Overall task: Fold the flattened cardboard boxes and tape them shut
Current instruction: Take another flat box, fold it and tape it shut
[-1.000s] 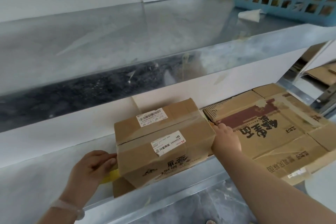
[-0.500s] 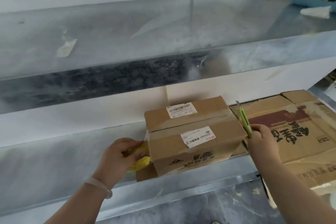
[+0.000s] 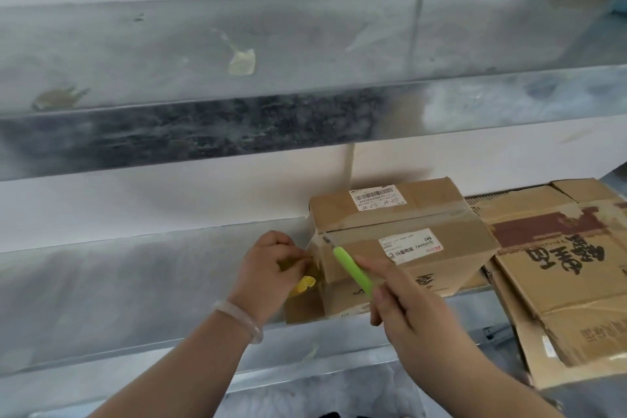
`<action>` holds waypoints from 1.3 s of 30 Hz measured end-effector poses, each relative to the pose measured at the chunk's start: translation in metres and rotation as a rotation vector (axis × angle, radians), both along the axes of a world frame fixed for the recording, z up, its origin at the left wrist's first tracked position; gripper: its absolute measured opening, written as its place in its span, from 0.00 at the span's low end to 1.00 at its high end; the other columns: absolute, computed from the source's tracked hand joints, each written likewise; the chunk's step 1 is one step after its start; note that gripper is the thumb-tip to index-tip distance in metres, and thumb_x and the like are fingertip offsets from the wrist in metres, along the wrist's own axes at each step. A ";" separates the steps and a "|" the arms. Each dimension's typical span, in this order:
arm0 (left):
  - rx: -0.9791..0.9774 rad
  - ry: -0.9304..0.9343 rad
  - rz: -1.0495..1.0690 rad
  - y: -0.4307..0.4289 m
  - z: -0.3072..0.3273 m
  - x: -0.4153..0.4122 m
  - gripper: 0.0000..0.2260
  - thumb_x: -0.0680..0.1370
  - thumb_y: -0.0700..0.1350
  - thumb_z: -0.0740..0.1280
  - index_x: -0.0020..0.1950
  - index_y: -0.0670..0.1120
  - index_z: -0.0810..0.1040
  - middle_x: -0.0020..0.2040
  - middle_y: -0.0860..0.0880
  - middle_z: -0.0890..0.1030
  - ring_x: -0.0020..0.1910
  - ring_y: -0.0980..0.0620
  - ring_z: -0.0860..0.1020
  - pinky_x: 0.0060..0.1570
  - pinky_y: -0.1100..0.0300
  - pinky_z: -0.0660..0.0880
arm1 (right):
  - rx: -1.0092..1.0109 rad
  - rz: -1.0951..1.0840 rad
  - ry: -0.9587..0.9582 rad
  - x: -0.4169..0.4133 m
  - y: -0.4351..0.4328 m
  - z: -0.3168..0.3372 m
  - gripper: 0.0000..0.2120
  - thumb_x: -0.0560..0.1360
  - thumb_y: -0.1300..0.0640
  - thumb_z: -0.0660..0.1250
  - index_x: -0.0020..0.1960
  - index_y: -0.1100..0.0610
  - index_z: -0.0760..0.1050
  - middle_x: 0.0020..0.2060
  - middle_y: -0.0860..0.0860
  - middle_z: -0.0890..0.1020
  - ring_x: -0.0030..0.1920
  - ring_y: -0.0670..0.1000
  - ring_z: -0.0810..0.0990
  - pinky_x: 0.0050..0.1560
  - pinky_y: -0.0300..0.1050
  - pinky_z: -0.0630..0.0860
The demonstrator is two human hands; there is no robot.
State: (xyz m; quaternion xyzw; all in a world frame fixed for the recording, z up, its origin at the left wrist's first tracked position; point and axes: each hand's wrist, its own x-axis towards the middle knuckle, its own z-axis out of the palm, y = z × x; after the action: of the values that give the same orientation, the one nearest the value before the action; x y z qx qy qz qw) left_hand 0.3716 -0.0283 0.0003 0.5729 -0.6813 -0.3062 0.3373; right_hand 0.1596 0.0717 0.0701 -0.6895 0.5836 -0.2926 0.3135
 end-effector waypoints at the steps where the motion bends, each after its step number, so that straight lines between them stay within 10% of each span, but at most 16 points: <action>1: -0.003 -0.002 0.002 0.001 0.001 0.000 0.05 0.71 0.44 0.75 0.41 0.54 0.85 0.45 0.59 0.74 0.47 0.65 0.74 0.43 0.78 0.67 | 0.004 0.007 0.015 0.004 -0.001 -0.001 0.20 0.81 0.55 0.57 0.64 0.30 0.68 0.39 0.40 0.78 0.39 0.44 0.77 0.38 0.33 0.71; 18: -0.038 -0.005 0.089 0.009 0.013 0.010 0.11 0.70 0.51 0.75 0.35 0.66 0.77 0.44 0.62 0.76 0.45 0.65 0.74 0.41 0.76 0.67 | 0.064 -0.012 0.048 0.031 -0.008 0.005 0.23 0.79 0.53 0.63 0.62 0.25 0.64 0.46 0.30 0.78 0.43 0.36 0.78 0.39 0.28 0.70; 34: -0.081 -0.026 0.118 0.011 0.017 0.011 0.03 0.70 0.51 0.75 0.42 0.54 0.85 0.45 0.63 0.73 0.48 0.68 0.72 0.42 0.80 0.65 | 0.201 0.049 0.354 0.055 -0.023 0.009 0.24 0.83 0.48 0.51 0.74 0.30 0.48 0.37 0.46 0.84 0.31 0.44 0.79 0.36 0.46 0.81; 39: -0.117 -0.063 0.076 0.013 0.020 0.008 0.04 0.71 0.50 0.75 0.43 0.52 0.86 0.44 0.62 0.73 0.47 0.66 0.72 0.43 0.78 0.66 | 0.146 0.032 0.511 0.063 -0.033 0.003 0.27 0.83 0.51 0.52 0.77 0.34 0.47 0.29 0.45 0.70 0.26 0.44 0.68 0.25 0.38 0.63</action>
State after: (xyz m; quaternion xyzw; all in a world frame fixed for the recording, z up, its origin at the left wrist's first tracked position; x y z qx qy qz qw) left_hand 0.3801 -0.0158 0.0206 0.5872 -0.6860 -0.2345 0.3600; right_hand 0.2226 0.0386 0.0731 -0.7257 0.6526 -0.0612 0.2093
